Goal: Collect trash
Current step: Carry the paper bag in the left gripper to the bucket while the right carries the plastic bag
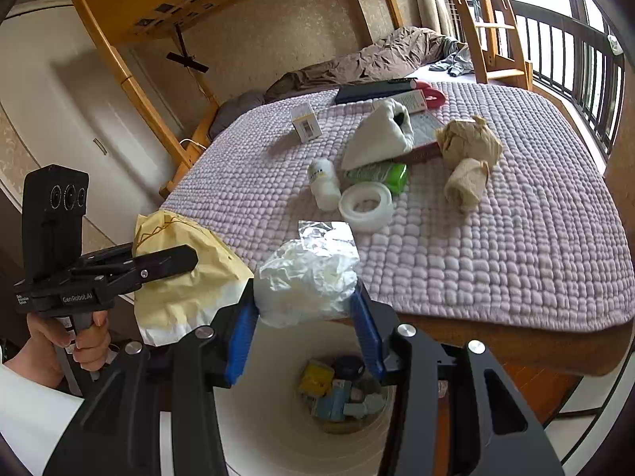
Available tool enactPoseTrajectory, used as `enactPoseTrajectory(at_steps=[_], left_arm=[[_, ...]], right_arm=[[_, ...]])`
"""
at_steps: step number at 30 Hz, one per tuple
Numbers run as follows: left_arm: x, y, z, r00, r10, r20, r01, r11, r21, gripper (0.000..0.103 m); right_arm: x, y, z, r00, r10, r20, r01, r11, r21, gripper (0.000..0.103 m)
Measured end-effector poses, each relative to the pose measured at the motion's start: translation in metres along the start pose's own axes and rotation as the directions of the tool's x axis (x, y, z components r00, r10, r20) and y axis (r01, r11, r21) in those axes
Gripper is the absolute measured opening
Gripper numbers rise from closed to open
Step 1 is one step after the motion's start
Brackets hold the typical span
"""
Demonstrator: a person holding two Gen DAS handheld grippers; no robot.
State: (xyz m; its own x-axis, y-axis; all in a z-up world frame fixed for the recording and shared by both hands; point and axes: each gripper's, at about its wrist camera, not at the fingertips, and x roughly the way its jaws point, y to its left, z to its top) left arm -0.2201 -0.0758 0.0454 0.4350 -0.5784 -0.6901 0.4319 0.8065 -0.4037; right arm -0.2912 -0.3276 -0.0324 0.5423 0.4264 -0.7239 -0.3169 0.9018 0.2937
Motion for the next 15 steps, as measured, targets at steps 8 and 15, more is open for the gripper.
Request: enactPoseTrajectory(at_steps=[8, 15], left_arm=[[0.0, -0.011, -0.013, 0.999, -0.021, -0.031, 0.022, 0.999, 0.035, 0.06], [0.004, -0.022, -0.025, 0.997, -0.035, -0.07, 0.04, 0.996, 0.076, 0.06]], right_arm=[[-0.006, 0.002, -0.01, 1.0, -0.001, -0.02, 0.001, 1.0, 0.008, 0.045], [-0.011, 0.0, -0.021, 0.999, -0.008, -0.035, 0.008, 1.0, 0.021, 0.045]])
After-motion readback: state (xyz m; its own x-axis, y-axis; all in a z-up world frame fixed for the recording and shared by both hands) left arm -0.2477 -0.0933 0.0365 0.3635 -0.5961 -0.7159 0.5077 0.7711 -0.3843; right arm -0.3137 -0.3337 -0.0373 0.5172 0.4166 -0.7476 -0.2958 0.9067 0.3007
